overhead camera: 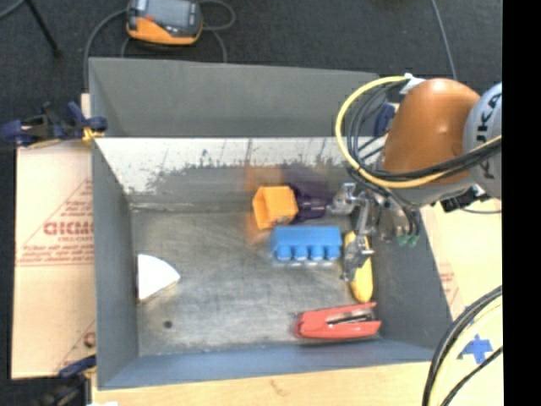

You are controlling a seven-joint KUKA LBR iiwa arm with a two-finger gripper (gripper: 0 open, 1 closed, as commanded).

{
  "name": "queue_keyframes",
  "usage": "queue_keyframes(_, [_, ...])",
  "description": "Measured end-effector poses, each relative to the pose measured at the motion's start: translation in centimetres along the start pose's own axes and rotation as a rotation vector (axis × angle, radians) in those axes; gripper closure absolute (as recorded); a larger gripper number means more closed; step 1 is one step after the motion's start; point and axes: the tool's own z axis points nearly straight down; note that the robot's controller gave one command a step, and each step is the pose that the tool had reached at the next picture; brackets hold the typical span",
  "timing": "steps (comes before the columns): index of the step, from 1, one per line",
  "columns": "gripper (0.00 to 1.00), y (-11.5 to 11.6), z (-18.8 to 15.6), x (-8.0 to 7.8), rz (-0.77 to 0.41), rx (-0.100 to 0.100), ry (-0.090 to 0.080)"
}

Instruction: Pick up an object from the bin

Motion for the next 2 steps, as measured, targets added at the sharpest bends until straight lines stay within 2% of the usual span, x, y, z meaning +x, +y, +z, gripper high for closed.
queue_keyframes(1, [0.0, 0.0, 0.0, 0.0, 0.0, 0.0, 0.0])
queue_keyframes(2, [1.0, 0.7, 9.3, -7.4, -0.189, 0.001, 0.014])
